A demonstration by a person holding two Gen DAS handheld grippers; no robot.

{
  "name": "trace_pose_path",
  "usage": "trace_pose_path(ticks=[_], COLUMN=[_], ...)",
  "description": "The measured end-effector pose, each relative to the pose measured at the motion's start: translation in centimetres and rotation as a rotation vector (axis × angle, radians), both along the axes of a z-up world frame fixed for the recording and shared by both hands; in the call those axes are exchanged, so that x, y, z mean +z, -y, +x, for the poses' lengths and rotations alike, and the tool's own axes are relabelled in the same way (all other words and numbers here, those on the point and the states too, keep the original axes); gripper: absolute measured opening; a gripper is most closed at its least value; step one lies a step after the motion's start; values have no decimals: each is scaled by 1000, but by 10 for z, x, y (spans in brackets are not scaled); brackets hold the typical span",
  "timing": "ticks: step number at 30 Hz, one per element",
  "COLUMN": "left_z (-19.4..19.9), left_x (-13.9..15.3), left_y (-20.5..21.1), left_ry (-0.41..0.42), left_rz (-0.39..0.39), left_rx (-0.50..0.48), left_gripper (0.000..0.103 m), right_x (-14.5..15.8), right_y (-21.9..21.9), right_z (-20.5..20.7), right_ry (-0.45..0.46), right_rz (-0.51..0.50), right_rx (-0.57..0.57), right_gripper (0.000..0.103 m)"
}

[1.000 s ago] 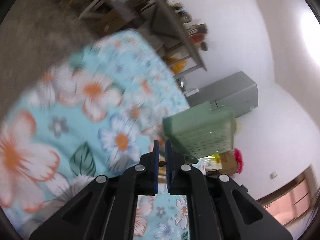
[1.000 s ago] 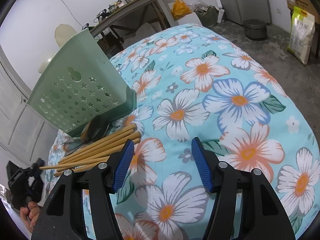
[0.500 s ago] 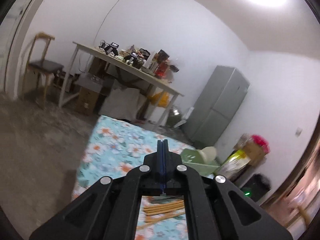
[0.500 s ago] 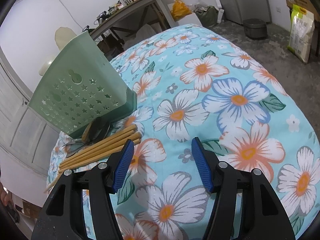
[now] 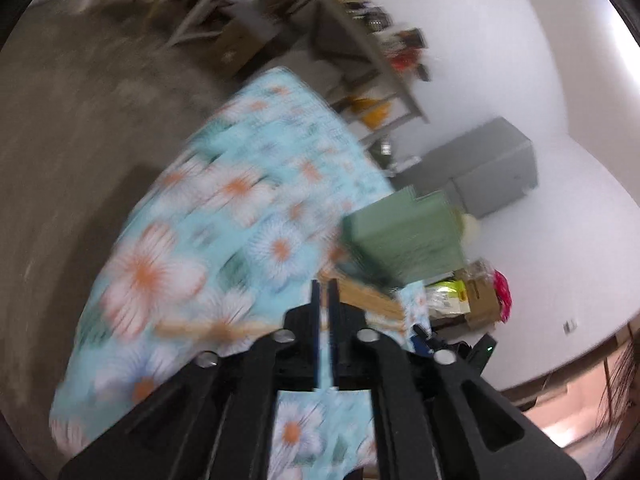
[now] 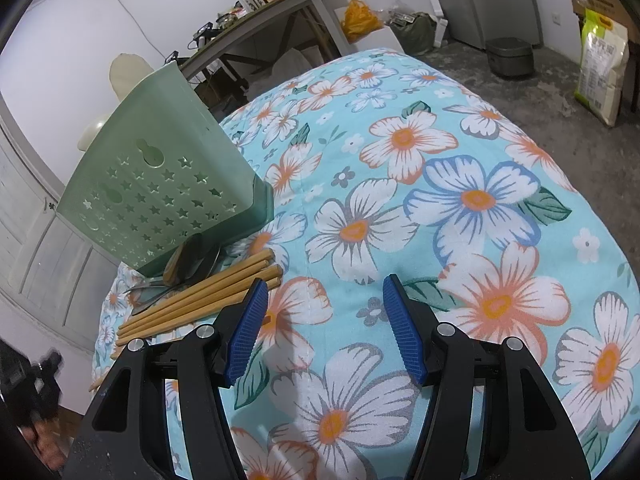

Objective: Organize utensils
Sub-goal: 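Lower the left tool to the wooden sticks and grasp one stick, then grasp a wooden stick with the right tool while the left tool lifts its stick upright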

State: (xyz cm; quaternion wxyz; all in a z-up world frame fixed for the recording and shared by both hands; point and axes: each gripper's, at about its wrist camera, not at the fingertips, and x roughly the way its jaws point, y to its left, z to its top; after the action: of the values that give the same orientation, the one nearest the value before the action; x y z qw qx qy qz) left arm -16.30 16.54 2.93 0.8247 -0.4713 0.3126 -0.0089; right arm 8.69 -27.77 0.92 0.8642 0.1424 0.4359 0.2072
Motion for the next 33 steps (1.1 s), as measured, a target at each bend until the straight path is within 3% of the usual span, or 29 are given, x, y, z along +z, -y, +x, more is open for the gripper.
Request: trace_pose_path(ticks=[2, 6, 9, 14, 16, 18, 23, 24, 28, 32, 33], left_z=[-16, -30, -30, -25, -24, -25, -36, -35, -29, -30, -31], left_x=[-13, -41, -58, -63, -63, -70, -87, -85, -28, 75, 91], left_y=[1, -2, -9, -18, -18, -20, -33, -35, -36, -19, -14], left_ry=[-36, -123, -96, -52, -58, -81, -11, -7, 103, 273, 298], left_rz=[-41, -89, -179, -260, -251, -260, -424, -422, -188, 240, 309], left_rx=[32, 110, 175, 262, 285, 315, 407, 409, 371, 335, 333], left_gripper=[27, 36, 37, 37, 31, 14, 7, 7, 6, 5, 5], right_x=[0, 0, 0, -1, -1, -1, -1, -2, -1, -1, -1], right_y=[0, 0, -1, 0, -1, -1, 0, 0, 0, 0, 1], right_z=[0, 0, -1, 0, -1, 0, 0, 0, 1, 2, 2], right_ry=[0, 0, -1, -2, -2, 0, -1, -2, -6, -5, -7], right_rz=[-3, -4, -3, 1, 1, -4, 4, 6, 11, 9, 12], right_rx=[1, 2, 2, -1, 0, 2, 0, 0, -1, -2, -2], right_gripper=[58, 58, 58, 58, 58, 58, 58, 58, 58, 58, 58])
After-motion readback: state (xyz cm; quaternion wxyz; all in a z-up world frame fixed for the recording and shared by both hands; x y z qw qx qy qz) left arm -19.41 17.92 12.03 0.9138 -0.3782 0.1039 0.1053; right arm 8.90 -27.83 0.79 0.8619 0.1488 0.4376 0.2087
